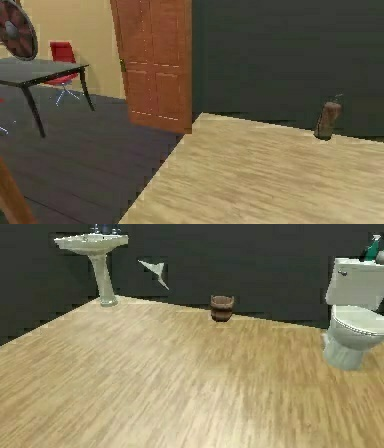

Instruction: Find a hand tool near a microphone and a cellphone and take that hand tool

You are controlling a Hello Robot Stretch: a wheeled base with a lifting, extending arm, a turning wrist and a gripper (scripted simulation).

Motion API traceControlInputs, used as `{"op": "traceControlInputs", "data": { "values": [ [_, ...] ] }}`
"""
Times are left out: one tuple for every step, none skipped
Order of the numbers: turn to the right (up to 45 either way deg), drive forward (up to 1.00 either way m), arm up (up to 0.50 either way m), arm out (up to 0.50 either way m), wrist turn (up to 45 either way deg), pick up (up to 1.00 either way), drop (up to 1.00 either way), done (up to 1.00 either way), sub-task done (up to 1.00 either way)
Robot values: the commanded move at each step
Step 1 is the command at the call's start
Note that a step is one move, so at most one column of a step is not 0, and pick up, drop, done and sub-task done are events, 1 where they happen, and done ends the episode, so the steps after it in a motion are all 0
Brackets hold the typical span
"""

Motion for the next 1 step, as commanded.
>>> {"op": "traceControlInputs", "data": {
  "values": [
    [0.0,0.6,0.0,0.0,0.0,0.0,0.0,0.0,0.0]
  ]
}}
